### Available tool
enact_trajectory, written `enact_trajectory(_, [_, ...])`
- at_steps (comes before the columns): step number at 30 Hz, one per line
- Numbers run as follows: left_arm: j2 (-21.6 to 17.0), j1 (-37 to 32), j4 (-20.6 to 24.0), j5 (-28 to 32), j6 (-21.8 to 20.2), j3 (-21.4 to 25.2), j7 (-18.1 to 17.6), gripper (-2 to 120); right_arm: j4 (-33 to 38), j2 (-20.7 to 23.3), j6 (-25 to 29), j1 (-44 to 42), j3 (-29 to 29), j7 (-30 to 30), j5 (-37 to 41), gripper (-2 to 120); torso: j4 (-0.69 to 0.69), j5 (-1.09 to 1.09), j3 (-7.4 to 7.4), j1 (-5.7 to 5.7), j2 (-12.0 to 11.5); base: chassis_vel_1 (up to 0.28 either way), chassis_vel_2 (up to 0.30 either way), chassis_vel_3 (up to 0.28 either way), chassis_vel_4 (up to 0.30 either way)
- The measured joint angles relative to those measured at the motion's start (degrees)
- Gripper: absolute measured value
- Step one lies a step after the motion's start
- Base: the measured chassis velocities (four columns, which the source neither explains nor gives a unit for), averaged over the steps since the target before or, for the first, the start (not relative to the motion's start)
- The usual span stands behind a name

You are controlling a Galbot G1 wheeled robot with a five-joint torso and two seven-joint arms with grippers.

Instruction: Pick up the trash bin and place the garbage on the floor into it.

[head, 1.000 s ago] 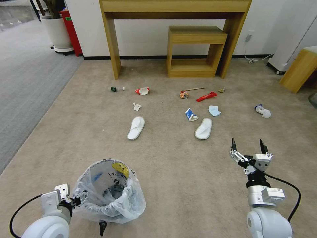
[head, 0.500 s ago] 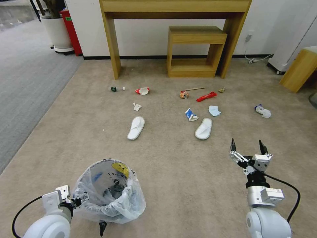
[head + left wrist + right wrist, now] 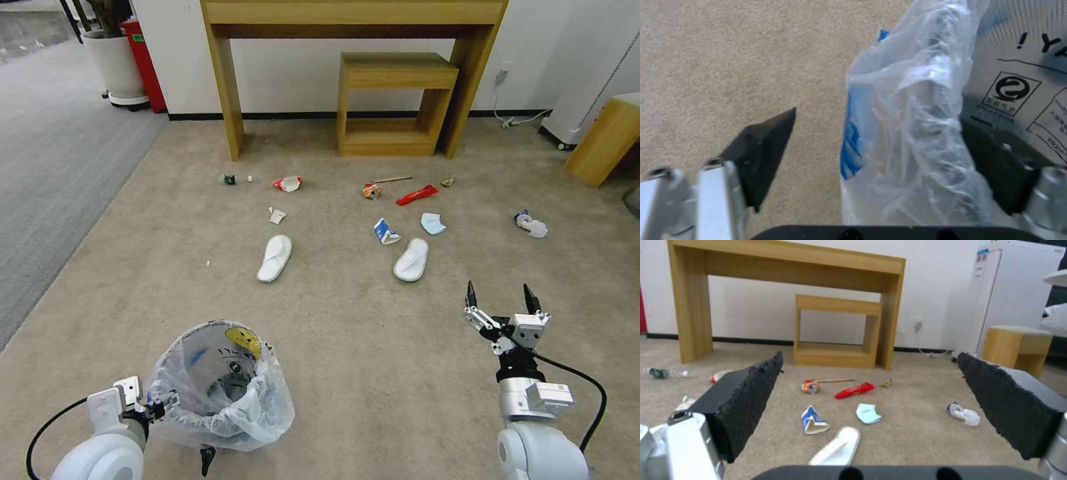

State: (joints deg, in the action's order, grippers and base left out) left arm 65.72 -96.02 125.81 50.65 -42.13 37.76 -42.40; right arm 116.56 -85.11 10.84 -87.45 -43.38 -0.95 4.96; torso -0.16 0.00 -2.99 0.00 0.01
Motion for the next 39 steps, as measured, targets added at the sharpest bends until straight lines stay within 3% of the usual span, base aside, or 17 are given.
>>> enact_trajectory(5, [0.2, -0.1, 0.0, 0.0, 0.0, -0.1, 0.1, 74, 0.1, 0.0, 0.2, -0.1, 0.0, 0.0, 0.0, 100, 0.00, 0.00, 0.00, 0.00, 0.0, 0.000, 0.000, 0.000, 0.000])
enact_trajectory(7, [0.3, -0.2, -0.1, -0.1, 0.0, -0.1, 0.3, 63, 0.1, -0.1, 0.3, -0.2, 0.0, 0.0, -0.1, 100, 0.00, 0.00, 0.00, 0.00, 0.0, 0.000, 0.000, 0.000, 0.000])
enact_trajectory(13, [0.4, -0.2, -0.2, -0.3, 0.0, -0.1, 0.8, 51, 0.1, -0.1, 0.5, -0.3, 0.0, 0.0, -0.2, 100, 0.00, 0.00, 0.00, 0.00, 0.0, 0.000, 0.000, 0.000, 0.000])
enact_trajectory(16, [0.4, -0.4, -0.3, -0.5, 0.0, -0.2, 1.6, 34, 0.1, -0.1, 0.5, -0.2, 0.0, 0.1, -0.2, 100, 0.00, 0.00, 0.00, 0.00, 0.0, 0.000, 0.000, 0.000, 0.000])
enact_trajectory(23, [0.6, 0.0, -0.9, -0.3, 0.1, -0.5, 2.4, 11, 0.0, 0.1, 0.6, -0.1, -0.1, 0.1, -0.3, 100, 0.00, 0.01, 0.00, 0.00, 0.0, 0.000, 0.000, 0.000, 0.000])
enact_trajectory(39, [1.4, 2.1, -3.1, -0.6, 0.3, -1.6, 3.7, 5, -0.4, 0.5, 0.3, 0.0, -0.1, 0.2, -0.6, 100, 0.01, 0.01, 0.01, 0.00, 0.0, 0.000, 0.000, 0.000, 0.000])
